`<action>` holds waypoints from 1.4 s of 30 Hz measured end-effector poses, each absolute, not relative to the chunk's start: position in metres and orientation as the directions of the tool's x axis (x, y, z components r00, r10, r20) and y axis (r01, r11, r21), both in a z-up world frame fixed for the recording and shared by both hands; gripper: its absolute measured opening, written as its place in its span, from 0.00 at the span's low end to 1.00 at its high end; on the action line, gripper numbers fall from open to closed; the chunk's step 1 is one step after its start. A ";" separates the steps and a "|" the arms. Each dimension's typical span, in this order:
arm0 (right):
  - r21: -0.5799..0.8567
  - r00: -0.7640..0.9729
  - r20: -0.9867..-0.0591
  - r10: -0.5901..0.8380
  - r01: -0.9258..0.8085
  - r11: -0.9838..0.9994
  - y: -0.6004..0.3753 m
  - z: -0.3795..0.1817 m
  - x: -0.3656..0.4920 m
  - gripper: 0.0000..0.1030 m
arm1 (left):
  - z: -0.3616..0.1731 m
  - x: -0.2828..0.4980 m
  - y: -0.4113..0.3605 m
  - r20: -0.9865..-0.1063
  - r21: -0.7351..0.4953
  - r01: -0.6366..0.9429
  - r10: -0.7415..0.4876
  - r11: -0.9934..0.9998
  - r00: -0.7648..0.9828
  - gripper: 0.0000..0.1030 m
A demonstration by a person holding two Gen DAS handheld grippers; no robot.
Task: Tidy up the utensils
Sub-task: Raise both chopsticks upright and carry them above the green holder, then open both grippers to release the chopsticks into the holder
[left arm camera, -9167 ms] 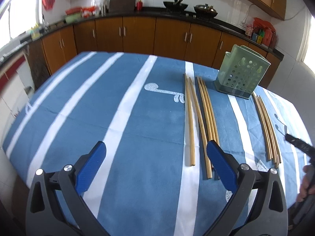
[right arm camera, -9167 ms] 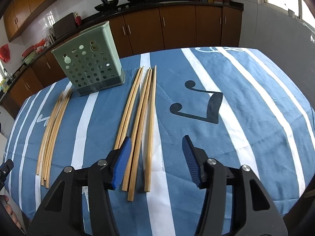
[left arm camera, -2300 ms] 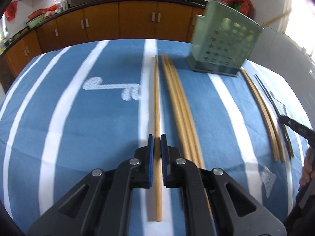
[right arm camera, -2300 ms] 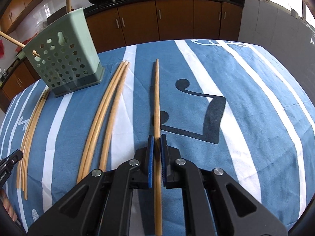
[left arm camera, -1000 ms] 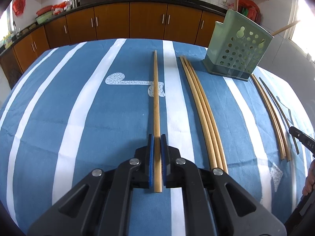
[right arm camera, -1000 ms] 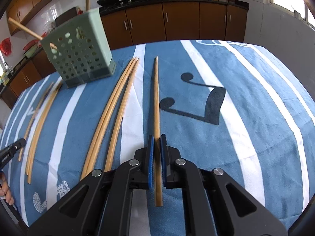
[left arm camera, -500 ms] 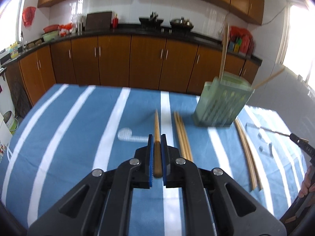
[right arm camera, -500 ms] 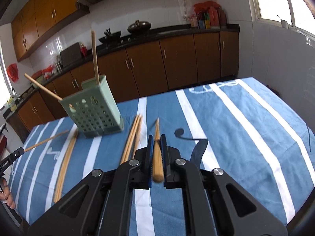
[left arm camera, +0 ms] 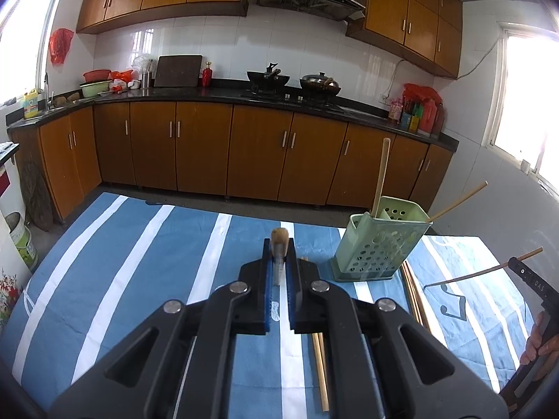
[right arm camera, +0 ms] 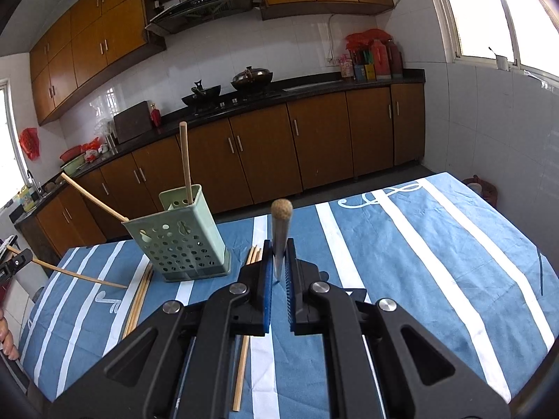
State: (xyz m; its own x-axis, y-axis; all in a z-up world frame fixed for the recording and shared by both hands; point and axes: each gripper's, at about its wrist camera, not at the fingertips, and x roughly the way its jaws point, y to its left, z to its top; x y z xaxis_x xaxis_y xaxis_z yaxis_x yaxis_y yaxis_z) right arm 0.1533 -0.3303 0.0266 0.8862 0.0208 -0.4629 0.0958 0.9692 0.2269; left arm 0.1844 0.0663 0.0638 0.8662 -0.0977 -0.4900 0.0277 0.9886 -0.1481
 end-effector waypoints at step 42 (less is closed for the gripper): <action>0.286 0.960 -0.236 0.149 -0.078 0.955 -0.263 0.108 0.252 0.07 | 0.140 0.270 -0.035 -0.303 -0.187 0.196 -0.247 0.963 0.920 0.07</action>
